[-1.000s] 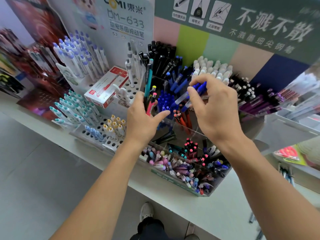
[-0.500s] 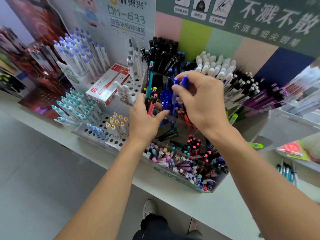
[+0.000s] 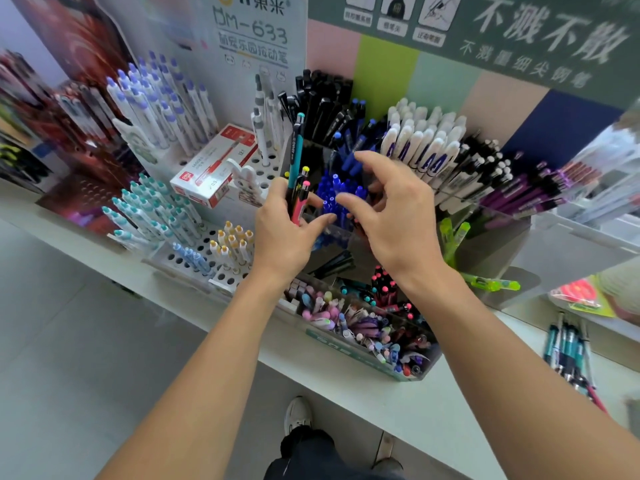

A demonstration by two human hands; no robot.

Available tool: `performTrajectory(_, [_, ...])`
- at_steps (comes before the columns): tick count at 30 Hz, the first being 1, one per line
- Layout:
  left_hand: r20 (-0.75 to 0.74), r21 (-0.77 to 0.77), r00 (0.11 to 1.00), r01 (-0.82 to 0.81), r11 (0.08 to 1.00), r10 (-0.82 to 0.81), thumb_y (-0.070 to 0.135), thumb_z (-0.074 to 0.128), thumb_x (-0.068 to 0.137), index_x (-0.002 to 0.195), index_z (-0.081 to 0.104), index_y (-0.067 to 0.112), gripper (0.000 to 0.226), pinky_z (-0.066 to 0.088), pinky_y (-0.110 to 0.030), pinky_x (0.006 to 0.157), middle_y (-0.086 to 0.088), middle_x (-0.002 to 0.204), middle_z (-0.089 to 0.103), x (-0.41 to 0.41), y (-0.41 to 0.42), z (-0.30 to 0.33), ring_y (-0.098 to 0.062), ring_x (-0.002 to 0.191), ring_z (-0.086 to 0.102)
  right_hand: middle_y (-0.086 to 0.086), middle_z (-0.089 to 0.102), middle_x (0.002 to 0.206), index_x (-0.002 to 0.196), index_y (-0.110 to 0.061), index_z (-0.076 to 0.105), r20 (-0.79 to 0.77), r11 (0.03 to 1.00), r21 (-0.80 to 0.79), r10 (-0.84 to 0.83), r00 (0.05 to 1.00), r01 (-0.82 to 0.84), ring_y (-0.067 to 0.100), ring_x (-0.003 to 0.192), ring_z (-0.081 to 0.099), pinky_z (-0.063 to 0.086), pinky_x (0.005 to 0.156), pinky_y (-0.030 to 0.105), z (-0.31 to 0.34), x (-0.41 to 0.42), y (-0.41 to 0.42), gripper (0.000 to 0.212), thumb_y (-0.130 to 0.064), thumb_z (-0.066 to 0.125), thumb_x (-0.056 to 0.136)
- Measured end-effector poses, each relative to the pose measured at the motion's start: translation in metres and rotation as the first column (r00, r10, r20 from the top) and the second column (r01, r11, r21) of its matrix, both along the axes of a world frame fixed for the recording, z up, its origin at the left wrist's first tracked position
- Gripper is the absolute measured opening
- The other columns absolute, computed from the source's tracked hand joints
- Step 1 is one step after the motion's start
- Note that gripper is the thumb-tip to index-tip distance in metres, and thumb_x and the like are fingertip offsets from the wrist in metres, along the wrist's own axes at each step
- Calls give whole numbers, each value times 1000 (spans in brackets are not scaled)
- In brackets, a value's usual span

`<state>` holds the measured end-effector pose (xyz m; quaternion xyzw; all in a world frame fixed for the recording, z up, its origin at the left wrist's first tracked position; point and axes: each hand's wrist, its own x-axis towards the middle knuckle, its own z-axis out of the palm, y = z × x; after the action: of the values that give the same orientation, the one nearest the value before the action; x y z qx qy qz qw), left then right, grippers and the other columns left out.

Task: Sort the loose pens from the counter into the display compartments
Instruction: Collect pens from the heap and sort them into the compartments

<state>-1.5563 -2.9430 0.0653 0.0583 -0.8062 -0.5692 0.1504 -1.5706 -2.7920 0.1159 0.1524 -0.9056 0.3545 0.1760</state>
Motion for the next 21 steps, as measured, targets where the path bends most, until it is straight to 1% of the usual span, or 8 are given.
performTrajectory(2, [4,-13,1000,5,1000,-5,20,84,81,97,48,26,40,52,-21,60,9,91,70,0,-1,-2,-5,56,57,1,68,111,132,-15,65,-73,999,17,48,996,-47,8,92,57,55,83,34,5,-1,-1,40,-21,72,93])
performTrajectory(6, [17,40,1000,14,999,-15,20,83,82,107,52,18,40,56,-28,68,7,92,72,1,-1,-3,-16,69,66,9,72,88,110,-9,76,-138,977,191,120,983,-92,27,82,67,57,73,46,12,-6,-8,18,-14,67,95])
performTrajectory(8, [48,77,999,11,997,-14,22,82,84,108,54,18,38,56,-29,67,6,92,71,4,-2,-2,-18,68,65,10,74,89,103,-9,77,-39,961,268,81,996,-68,30,86,69,58,78,47,17,-12,-9,14,-15,66,96])
performTrajectory(10, [104,178,993,35,983,-54,26,76,89,102,54,18,27,53,-33,58,5,81,65,10,-5,-2,-23,61,58,10,73,93,100,-12,76,103,911,412,-26,994,-19,30,89,69,59,81,45,19,-18,-9,9,-14,70,94])
performTrajectory(12, [172,378,972,83,922,-158,31,65,97,96,51,14,22,38,-27,44,6,66,54,19,-8,-1,-17,49,43,9,71,92,97,-13,75,199,887,462,-77,977,-25,30,87,69,60,80,44,18,-25,-11,6,-14,72,92])
performTrajectory(15, [233,603,903,159,782,-362,32,52,103,90,50,9,26,28,-18,38,6,68,52,34,-11,3,-9,47,34,11,73,97,98,-8,78,315,898,426,-32,949,-112,28,95,69,58,86,45,19,-30,-16,14,-20,69,95])
performTrajectory(18, [224,718,825,220,660,-519,25,44,107,83,45,8,29,25,-15,36,3,67,49,45,-13,3,-7,44,32,14,73,100,108,-8,76,333,920,373,-15,943,-117,28,95,69,58,87,44,21,-24,-13,17,-15,65,98])
performTrajectory(21, [212,751,793,243,614,-572,26,45,106,84,45,11,27,26,-15,36,0,70,45,51,-14,2,-8,46,31,11,73,98,108,-10,75,263,905,406,15,965,-125,28,93,69,58,84,44,21,-12,-7,16,-13,63,99])
